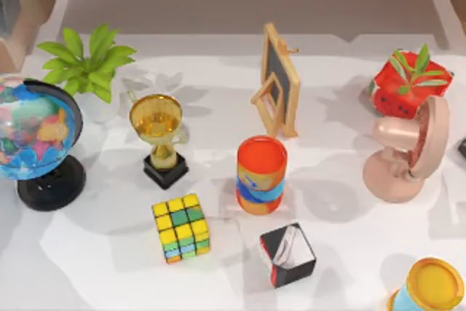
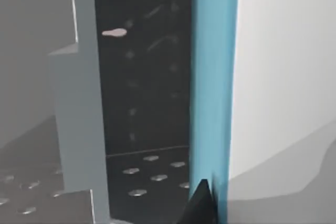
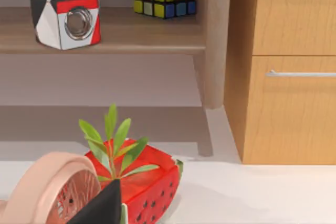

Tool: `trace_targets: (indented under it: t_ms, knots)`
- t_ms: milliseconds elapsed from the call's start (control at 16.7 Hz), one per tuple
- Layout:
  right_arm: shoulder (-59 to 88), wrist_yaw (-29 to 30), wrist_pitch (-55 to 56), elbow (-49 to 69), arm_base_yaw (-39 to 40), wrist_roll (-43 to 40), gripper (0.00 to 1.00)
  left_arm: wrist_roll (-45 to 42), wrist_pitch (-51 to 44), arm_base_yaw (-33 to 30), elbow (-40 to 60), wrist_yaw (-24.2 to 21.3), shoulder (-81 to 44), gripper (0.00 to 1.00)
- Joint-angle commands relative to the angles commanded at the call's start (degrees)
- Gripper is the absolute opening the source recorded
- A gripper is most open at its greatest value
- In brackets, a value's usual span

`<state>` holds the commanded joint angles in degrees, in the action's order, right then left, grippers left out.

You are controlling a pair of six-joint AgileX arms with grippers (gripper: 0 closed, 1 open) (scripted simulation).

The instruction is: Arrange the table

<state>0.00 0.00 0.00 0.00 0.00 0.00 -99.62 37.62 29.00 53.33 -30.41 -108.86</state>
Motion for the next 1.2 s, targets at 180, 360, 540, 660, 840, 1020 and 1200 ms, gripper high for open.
trace_targets:
  t_ms: [180, 360, 540, 660, 840, 1020, 1200]
  knots:
    - [0.0, 0.0, 0.0, 0.0, 0.0, 0.0, 1.0, 0.3, -0.2, -0.9, 2.9, 0.8, -2.1, 0.0]
    - [0.0, 0.0, 0.0, 0.0, 0.0, 0.0, 1.0, 0.7, -0.6, -2.2, 6.0, 1.8, -4.8, 0.0]
    - [0.0, 0.0, 0.0, 0.0, 0.0, 0.0, 1.0, 0.8, -0.7, -2.4, 6.3, 1.9, -5.3, 0.0]
    - [0.0, 0.0, 0.0, 0.0, 0.0, 0.0, 1.0, 0.8, -0.7, -2.4, 6.3, 1.9, -5.3, 0.08]
    - [0.0, 0.0, 0.0, 0.0, 0.0, 0.0, 1.0, 0.8, -0.7, -2.4, 6.3, 1.9, -5.3, 0.3]
    - [0.0, 0.0, 0.0, 0.0, 0.0, 0.0, 1.0, 0.8, -0.7, -2.4, 6.3, 1.9, -5.3, 0.53]
    - [0.0, 0.0, 0.0, 0.0, 0.0, 0.0, 1.0, 0.8, -0.7, -2.4, 6.3, 1.9, -5.3, 0.75]
